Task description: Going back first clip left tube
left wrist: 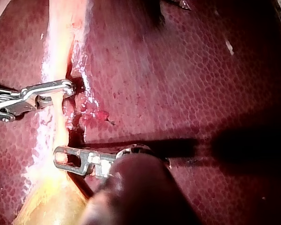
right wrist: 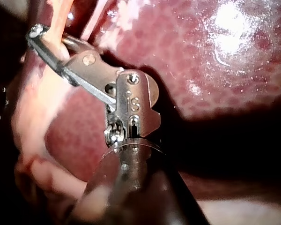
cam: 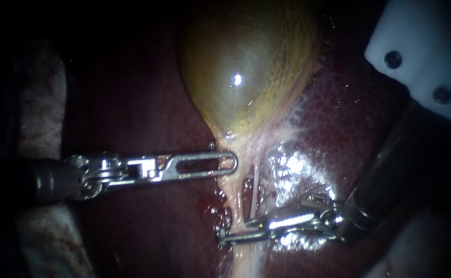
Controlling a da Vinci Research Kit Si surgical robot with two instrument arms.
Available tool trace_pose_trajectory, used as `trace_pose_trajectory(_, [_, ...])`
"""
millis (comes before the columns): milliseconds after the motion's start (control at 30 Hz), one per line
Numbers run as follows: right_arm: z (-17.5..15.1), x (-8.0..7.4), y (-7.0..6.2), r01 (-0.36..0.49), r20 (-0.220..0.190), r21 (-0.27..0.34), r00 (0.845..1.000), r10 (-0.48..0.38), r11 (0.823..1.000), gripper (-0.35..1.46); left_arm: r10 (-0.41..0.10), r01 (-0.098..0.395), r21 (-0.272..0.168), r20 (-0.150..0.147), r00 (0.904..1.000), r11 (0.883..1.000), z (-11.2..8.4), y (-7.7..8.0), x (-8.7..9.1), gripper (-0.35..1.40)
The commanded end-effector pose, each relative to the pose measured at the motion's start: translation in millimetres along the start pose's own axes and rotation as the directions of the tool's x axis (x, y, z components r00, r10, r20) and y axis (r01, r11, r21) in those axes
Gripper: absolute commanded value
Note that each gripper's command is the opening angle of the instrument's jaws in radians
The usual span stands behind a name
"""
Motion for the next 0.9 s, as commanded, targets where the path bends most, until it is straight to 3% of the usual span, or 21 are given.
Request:
trace_pose_trajectory(33, [0.0, 0.0, 0.0, 0.000, 0.000, 0.000, 1.000, 0.000, 1.000, -0.18, 0.000, 0.000, 0.000, 0.000, 1.0000, 1.000, 0.0, 0.0, 0.0, -0.35])
trace_pose_trajectory(167, [0.0, 0.0, -0.1, 0.000, 0.000, 0.000, 1.000, 0.000, 1.000, -0.15, 0.000, 0.000, 0.000, 0.000, 1.0000, 1.000, 0.0, 0.0, 0.0, -0.35])
trace_pose_trajectory(533, [-0.1, -0.1, -0.2, 0.012, 0.003, 0.004, 1.000, -0.012, 1.000, 0.29, 0.000, 0.000, 0.000, 0.000, 1.0000, 1.000, 0.0, 0.0, 0.0, -0.35])
trace_pose_trajectory(900, [-0.4, -0.3, -0.5, 0.095, 0.006, 0.006, 0.995, -0.095, 0.995, 0.45, 0.000, 0.000, 0.000, 0.000, 1.0000, 1.000, 0.0, 0.0, 0.0, -0.35])
